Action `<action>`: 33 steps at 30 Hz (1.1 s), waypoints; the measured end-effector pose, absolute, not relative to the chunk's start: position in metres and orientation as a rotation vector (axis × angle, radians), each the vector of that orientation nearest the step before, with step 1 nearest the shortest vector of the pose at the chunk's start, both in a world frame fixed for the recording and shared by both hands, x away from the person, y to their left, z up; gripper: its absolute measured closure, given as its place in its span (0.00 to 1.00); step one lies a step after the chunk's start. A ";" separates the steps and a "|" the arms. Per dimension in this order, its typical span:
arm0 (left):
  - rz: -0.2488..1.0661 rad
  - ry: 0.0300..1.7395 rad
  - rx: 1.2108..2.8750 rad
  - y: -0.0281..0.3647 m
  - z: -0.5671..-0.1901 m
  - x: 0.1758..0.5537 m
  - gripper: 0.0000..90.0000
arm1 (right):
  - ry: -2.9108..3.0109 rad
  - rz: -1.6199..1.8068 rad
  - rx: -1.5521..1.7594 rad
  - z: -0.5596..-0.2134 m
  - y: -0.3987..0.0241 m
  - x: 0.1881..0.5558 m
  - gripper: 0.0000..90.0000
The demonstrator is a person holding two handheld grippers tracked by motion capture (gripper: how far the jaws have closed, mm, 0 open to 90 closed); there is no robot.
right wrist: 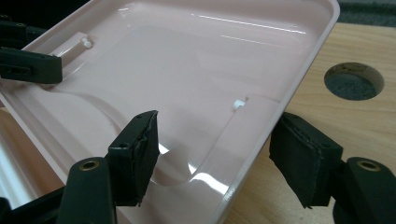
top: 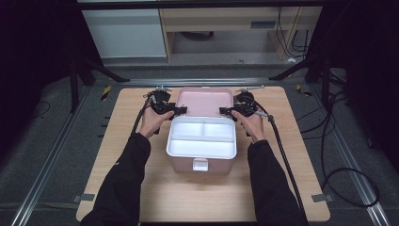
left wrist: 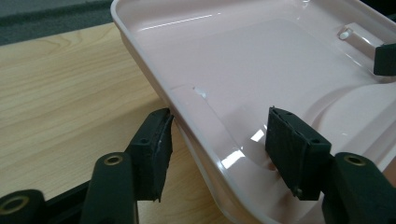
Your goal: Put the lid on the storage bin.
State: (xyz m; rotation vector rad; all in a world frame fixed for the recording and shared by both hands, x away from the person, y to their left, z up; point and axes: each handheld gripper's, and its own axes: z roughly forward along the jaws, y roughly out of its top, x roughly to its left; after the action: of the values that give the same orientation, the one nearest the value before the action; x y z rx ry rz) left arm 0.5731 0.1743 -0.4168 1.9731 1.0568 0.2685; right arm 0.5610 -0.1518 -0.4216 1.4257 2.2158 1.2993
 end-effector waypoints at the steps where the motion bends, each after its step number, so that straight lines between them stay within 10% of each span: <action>1: 0.269 1.055 1.959 0.174 -0.416 0.573 0.47 | 2.210 1.306 1.418 -0.421 -0.152 0.561 0.37; 33: 0.348 0.926 1.883 0.186 -0.371 0.543 0.56 | 2.104 1.400 1.221 -0.373 -0.154 0.534 0.39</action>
State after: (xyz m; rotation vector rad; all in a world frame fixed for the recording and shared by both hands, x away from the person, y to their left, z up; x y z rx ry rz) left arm 0.5435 0.1857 -0.3707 1.8830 0.9257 0.3479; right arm 0.5336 -0.1537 -0.3728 1.2213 2.1036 1.4003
